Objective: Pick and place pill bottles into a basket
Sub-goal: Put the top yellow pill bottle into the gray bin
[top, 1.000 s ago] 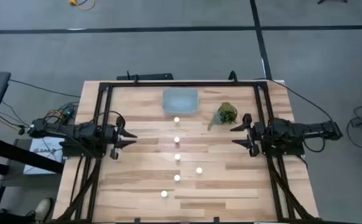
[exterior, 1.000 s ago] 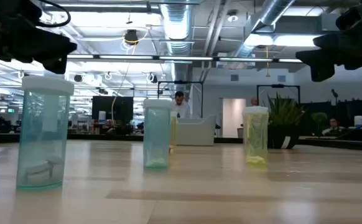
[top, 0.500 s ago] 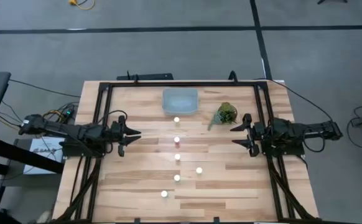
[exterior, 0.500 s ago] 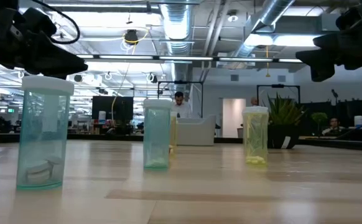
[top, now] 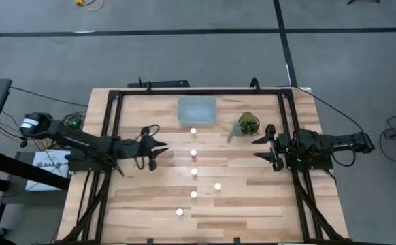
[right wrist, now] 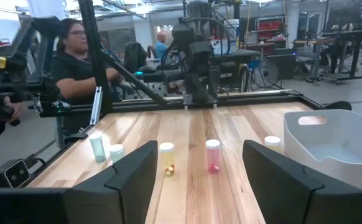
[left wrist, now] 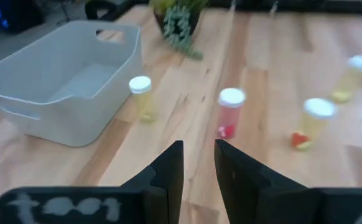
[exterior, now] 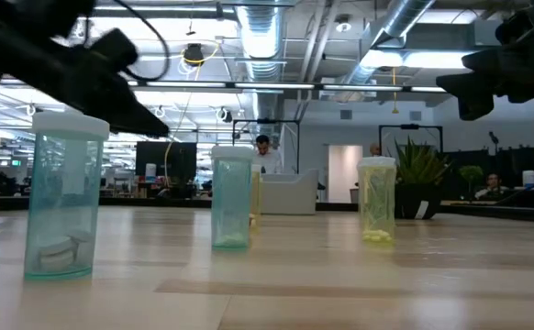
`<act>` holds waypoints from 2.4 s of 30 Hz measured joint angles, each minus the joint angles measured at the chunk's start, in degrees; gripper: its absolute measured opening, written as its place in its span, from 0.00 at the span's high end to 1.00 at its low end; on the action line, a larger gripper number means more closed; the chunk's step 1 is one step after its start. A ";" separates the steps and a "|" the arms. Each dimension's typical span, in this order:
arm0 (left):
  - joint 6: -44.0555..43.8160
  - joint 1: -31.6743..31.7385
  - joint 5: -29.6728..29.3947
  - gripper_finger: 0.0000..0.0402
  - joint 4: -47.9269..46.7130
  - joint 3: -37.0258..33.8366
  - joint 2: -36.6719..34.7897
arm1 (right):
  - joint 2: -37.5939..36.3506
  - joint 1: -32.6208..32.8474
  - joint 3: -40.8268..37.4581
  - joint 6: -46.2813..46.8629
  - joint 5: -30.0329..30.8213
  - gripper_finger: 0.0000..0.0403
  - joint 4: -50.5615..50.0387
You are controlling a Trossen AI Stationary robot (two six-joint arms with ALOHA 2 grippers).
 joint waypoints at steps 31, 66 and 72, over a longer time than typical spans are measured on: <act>3.88 17.55 7.29 0.50 18.92 16.43 39.93 | 0.02 0.02 -0.02 0.00 0.00 0.43 -0.02; 7.02 20.71 16.06 0.50 11.12 29.60 49.60 | 0.15 0.00 -0.01 -0.01 0.06 0.43 0.00; 7.10 20.71 15.95 0.50 7.73 30.15 48.81 | 0.15 0.00 -0.01 0.00 -0.01 0.43 -0.02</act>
